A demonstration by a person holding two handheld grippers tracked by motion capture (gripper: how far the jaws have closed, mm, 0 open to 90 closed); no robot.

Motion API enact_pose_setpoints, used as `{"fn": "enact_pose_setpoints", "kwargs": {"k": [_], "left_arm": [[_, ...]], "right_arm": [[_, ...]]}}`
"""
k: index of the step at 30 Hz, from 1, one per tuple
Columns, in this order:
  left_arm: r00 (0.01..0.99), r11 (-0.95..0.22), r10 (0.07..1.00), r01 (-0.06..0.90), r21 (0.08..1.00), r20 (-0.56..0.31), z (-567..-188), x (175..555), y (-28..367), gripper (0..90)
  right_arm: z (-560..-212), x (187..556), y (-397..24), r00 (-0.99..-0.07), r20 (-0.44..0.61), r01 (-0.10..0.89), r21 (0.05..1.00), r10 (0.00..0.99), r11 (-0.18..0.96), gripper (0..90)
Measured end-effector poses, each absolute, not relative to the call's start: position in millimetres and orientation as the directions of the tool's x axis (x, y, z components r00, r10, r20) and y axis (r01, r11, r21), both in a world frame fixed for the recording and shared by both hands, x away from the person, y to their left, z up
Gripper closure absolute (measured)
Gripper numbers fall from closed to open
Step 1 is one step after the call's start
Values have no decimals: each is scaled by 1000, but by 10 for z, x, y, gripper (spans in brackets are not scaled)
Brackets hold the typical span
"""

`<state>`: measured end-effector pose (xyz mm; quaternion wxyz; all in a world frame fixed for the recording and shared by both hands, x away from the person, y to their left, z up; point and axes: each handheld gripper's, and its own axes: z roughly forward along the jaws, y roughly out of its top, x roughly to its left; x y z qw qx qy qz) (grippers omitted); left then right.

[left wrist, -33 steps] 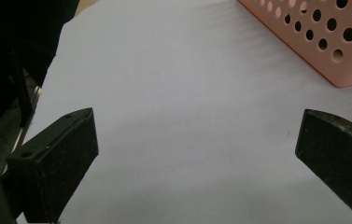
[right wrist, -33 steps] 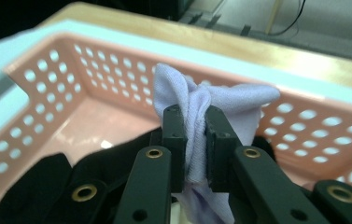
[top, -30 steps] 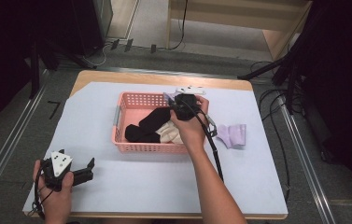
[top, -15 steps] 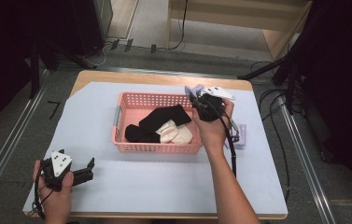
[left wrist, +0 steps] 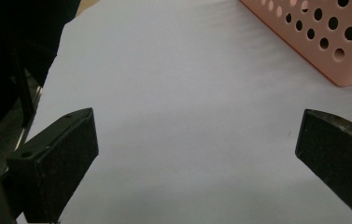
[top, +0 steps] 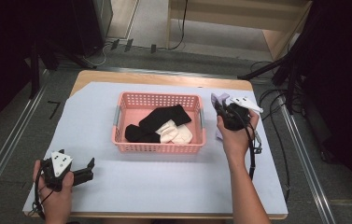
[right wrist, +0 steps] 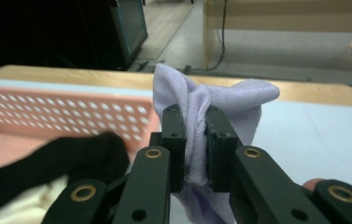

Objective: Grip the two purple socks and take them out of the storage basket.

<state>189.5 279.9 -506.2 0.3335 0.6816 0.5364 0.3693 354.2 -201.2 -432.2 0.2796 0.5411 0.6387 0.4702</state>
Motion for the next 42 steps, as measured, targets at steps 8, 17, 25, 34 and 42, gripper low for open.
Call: {"fn": "enact_pose_setpoints", "kwargs": {"k": [8,17,25,34,42], "left_arm": [[151,-206,977,487,849,150,-5061,1897,2798,1],[149,-206,977,485,850,152,-5062,1892,2790,1],[149,-205,977,481,852,151,-5061,1889,2794,1],[149,-201,978,477,855,147,-5058,1878,2794,1],[146,-202,978,470,859,150,-5061,1877,2793,1]], "right_arm": [[-4662,3445,-2388,-187,147,504,863,971,-34,778],[-4781,3268,-2617,-149,202,492,864,968,-105,377],[-4823,3029,-2840,-136,208,472,873,969,-121,345],[-4968,2684,-3100,-185,198,441,892,963,-98,309],[-5084,2384,-3324,-187,184,444,892,965,-84,299]]}}
